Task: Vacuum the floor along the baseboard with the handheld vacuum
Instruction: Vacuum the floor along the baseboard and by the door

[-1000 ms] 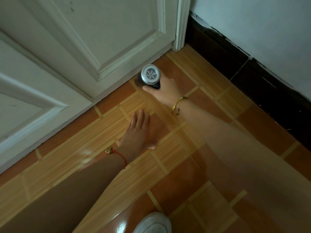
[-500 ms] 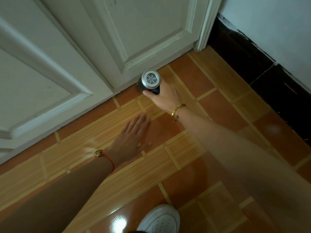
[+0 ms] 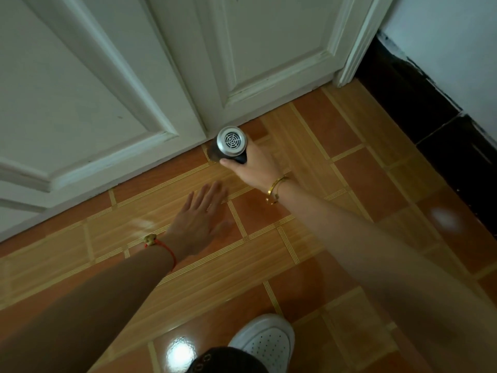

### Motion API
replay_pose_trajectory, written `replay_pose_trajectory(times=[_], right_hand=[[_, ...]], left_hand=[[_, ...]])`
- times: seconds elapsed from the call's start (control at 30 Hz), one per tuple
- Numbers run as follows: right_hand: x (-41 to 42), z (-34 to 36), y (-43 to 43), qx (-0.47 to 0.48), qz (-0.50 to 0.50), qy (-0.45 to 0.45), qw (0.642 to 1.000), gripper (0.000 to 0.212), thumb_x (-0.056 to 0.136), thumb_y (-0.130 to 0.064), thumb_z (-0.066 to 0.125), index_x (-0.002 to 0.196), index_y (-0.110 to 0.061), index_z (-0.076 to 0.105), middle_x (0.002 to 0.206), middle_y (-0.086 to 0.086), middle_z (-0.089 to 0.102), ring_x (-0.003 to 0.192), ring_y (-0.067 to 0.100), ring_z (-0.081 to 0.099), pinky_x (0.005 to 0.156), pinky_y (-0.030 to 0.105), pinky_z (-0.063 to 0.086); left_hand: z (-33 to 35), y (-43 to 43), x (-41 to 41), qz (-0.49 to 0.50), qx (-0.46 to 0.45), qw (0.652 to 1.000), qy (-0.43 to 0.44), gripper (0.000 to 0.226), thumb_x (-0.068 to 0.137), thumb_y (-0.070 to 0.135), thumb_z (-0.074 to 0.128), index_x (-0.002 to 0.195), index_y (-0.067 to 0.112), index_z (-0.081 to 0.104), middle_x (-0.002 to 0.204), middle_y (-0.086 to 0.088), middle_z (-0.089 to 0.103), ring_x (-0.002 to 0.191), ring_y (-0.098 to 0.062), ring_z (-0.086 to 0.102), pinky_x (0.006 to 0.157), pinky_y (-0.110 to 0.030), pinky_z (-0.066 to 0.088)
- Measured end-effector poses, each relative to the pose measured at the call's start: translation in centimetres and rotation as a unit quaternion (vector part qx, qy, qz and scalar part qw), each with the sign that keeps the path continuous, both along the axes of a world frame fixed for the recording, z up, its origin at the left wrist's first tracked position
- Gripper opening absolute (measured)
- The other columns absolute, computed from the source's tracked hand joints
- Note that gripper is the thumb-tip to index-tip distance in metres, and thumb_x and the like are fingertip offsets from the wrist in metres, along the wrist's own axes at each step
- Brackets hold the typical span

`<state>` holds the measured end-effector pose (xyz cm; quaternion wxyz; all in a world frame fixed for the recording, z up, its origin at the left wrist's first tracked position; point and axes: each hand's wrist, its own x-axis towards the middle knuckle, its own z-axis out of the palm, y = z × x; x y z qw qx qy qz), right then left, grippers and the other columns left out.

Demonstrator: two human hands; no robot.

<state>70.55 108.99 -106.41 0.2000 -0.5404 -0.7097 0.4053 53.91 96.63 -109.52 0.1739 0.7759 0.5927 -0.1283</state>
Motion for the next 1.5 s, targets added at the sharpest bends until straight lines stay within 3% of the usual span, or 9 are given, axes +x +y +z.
replay_pose_trajectory(times=[0.27,0.5,0.63,0.93,1.1,1.33,1.5], right_hand=[[-0.1,0.1,0.7,0.006,-0.133,0.013,0.991,0.063,0.081,-0.045,0.071,0.134,-0.022,0.046,0.116,-0.001,0.067,0.104,0.022,0.064,0.086,0.041,0.054],[-3.4,0.2,-1.3,-0.005,-0.102,0.027,0.994,0.056,0.083,-0.046,0.069,0.128,-0.023,0.047,0.113,-0.004,0.068,0.101,0.020,0.065,0.076,0.031,0.051],[-3.8,-0.1,-2.2,0.006,-0.098,0.024,0.995,0.056,0.082,-0.048,0.069,0.128,-0.025,0.047,0.110,-0.007,0.068,0.099,0.019,0.066,0.078,0.038,0.056],[-6.3,0.0,-5.7,0.015,0.047,-0.004,0.999,0.061,0.082,-0.051,0.068,0.132,-0.025,0.045,0.113,-0.002,0.070,0.100,0.021,0.067,0.078,0.033,0.055],[-7.2,0.2,-6.6,0.026,0.077,-0.024,0.996,0.062,0.083,-0.050,0.067,0.133,-0.021,0.046,0.115,0.000,0.069,0.102,0.022,0.066,0.077,0.031,0.053],[-3.9,0.8,-4.9,0.033,0.003,-0.051,0.998,0.059,0.083,-0.048,0.068,0.131,-0.021,0.046,0.110,-0.001,0.069,0.095,0.020,0.068,0.076,0.037,0.058],[1.0,0.9,-3.7,-0.006,-0.152,-0.024,0.988,0.057,0.083,-0.044,0.070,0.130,-0.021,0.047,0.117,-0.002,0.066,0.104,0.019,0.063,0.082,0.036,0.053]], left_hand=[[-0.1,-1.0,-2.1,0.019,0.014,1.000,-0.001,0.083,0.089,0.070,-0.001,0.157,0.023,-0.011,0.165,-0.003,-0.014,0.153,-0.027,-0.006,0.122,-0.042,-0.002],[0.2,-2.4,-4.2,0.050,0.011,0.998,0.025,0.084,0.085,0.069,-0.009,0.156,0.023,-0.014,0.164,-0.003,-0.014,0.153,-0.026,-0.005,0.123,-0.042,-0.001],[0.4,-3.0,-4.9,0.054,0.012,0.998,0.032,0.086,0.085,0.069,-0.010,0.157,0.021,-0.012,0.166,-0.005,-0.011,0.153,-0.026,-0.003,0.124,-0.043,0.002],[1.1,-3.6,-4.8,0.054,0.004,0.997,0.049,0.093,0.081,0.068,-0.016,0.156,0.014,-0.011,0.166,-0.011,-0.005,0.154,-0.026,-0.001,0.125,-0.044,0.004],[1.2,-5.0,-5.5,0.063,-0.001,0.996,0.063,0.092,0.082,0.067,-0.015,0.156,0.013,-0.011,0.166,-0.010,-0.005,0.154,-0.026,0.000,0.124,-0.043,0.005],[1.8,-5.0,-4.5,0.058,-0.001,0.996,0.063,0.080,0.094,0.061,0.005,0.157,0.015,-0.009,0.166,-0.009,-0.006,0.154,-0.026,0.002,0.125,-0.045,0.008],[1.7,-3.7,-2.8,0.033,0.008,0.998,0.058,0.077,0.096,0.060,0.008,0.157,0.014,-0.005,0.166,-0.009,-0.007,0.154,-0.026,0.000,0.125,-0.045,0.008]])
